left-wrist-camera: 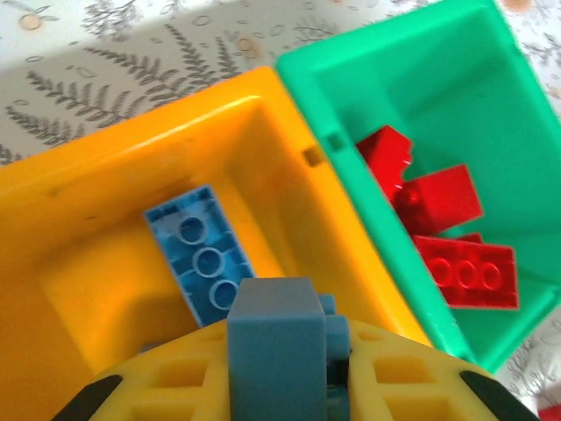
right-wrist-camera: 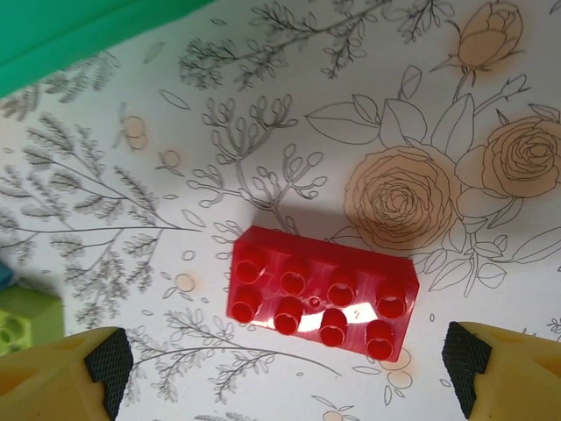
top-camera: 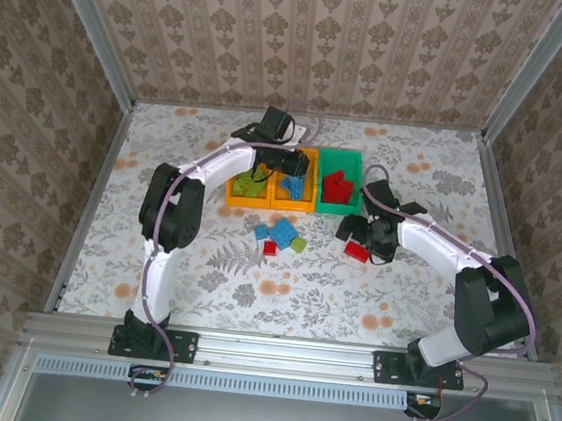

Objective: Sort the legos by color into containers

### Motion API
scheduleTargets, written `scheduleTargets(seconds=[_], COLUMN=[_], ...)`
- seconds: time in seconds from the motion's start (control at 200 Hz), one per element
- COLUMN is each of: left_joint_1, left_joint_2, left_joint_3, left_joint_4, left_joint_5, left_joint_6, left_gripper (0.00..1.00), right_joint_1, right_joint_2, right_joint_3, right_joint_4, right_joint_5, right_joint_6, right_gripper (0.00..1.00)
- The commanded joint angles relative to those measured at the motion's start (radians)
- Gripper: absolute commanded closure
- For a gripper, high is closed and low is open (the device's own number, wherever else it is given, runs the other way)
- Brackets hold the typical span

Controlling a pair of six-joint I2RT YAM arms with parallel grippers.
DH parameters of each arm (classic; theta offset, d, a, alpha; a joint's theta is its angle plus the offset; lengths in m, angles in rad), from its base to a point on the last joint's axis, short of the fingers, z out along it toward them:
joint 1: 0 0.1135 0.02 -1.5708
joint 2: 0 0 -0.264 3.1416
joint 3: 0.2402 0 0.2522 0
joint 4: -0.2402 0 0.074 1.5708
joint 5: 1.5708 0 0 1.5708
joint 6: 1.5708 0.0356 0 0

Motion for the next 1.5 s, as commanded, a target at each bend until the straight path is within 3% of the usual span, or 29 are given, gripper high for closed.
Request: scheduleTargets(seconds=[0.0,0.325,0.5,0.695,0.81,1.085,1.265,1.495], left_joint_1=[0.008,0.011,0.011,0.011,0.009,-0.014,-0.041,-0.096], left_joint_2=[0.010,0.009,-0.018,-0.114,-0.209,-0.451,-0.578,-0.627], left_joint_3=[0.065,0.049,0.024,-0.062,-0.155,-0.471,-0.661,-0.795], left_joint_4=[0.007,0.027,0.030,0.068,0.108,0.189,0.209,0.206], left_joint_5=[0.029,0.014,-0.012,-0.058,-0.085,-0.137,-0.159,-0.228], left_joint_6=[-0.047,-0.052,-0.049,-0.044,-0.027,0.081,0.112,0.084], left_gripper=[0.81,0.65,0.50,0.29,0.00,0.00,0.00,0.00], right_joint_1=[0.006,0.011,0.013,0.014,0.015,-0.036,-0.074,-0.118], right_joint_2=[0.056,0.195,0.237,0.246,0.196,0.161,0.284,0.467], right_joint_3=[0.017,0.099,0.124,0.133,0.144,0.336,0.532,0.742], right_joint_4=[-0.053,-0.075,-0.084,-0.102,-0.102,-0.063,-0.078,-0.077], right_joint_5=[0.028,0.038,0.050,0.060,0.052,-0.094,-0.097,-0.089], right_joint_6=[0.012,-0.002,-0.009,-0.015,-0.016,-0.030,-0.036,0.036], right_gripper=[0.06,0.08,0.11,0.28,0.37,0.38,0.38,0.38])
